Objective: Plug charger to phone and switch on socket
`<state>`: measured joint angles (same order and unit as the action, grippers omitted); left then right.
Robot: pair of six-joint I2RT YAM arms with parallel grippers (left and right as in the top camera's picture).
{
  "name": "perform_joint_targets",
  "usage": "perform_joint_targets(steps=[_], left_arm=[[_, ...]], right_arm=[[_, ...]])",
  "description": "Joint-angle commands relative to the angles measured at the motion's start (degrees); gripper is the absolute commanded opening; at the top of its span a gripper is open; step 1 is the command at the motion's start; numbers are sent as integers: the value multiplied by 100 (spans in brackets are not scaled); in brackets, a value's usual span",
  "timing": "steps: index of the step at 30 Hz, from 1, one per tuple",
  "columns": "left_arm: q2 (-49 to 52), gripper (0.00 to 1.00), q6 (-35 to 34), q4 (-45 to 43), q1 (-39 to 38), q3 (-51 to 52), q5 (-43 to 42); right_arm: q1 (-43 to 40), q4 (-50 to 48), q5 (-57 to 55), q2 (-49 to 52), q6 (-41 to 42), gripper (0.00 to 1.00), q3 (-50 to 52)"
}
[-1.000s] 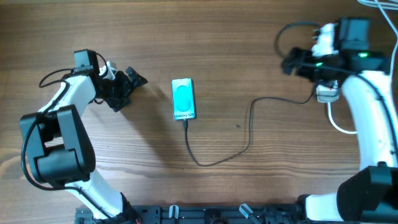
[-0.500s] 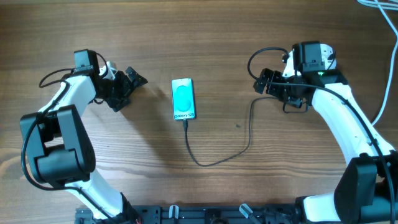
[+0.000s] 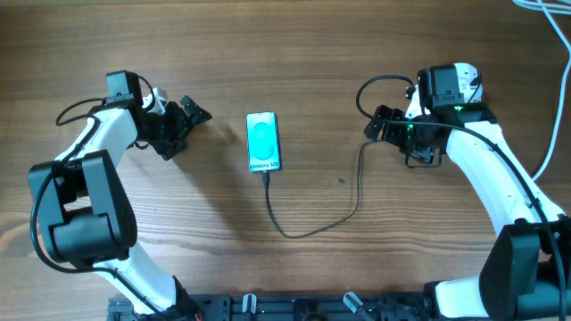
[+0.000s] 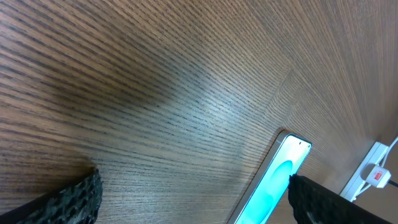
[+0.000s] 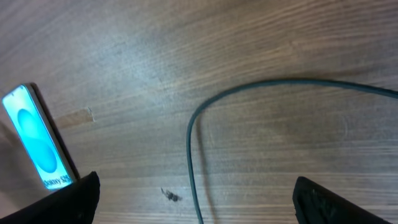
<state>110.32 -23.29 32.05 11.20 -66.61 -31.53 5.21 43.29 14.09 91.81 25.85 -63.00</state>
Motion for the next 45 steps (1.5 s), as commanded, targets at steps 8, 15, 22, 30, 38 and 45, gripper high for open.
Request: perform_joint_targets(steps=[8,15,22,30,38,45], left_arm=[[24,100,-33,-13,-37,17,208],[24,100,-33,-13,-37,17,210],[24,100,-33,-13,-37,17,208],[24,100,-33,-13,-37,17,208],[24,100,-33,-13,-37,17,208],[24,100,-33,-13,-37,17,210]], right_arm=[[20,839,96,68,-933,100,68],[20,1252,98,68,-929,100,68],[37,1906,74,66,-938,100,68],[957,2072,46,-79,-916,100,66],[2157,1104,-264,-149,-354,100,66],[2162,240,-1587,-144,-352,100,66]])
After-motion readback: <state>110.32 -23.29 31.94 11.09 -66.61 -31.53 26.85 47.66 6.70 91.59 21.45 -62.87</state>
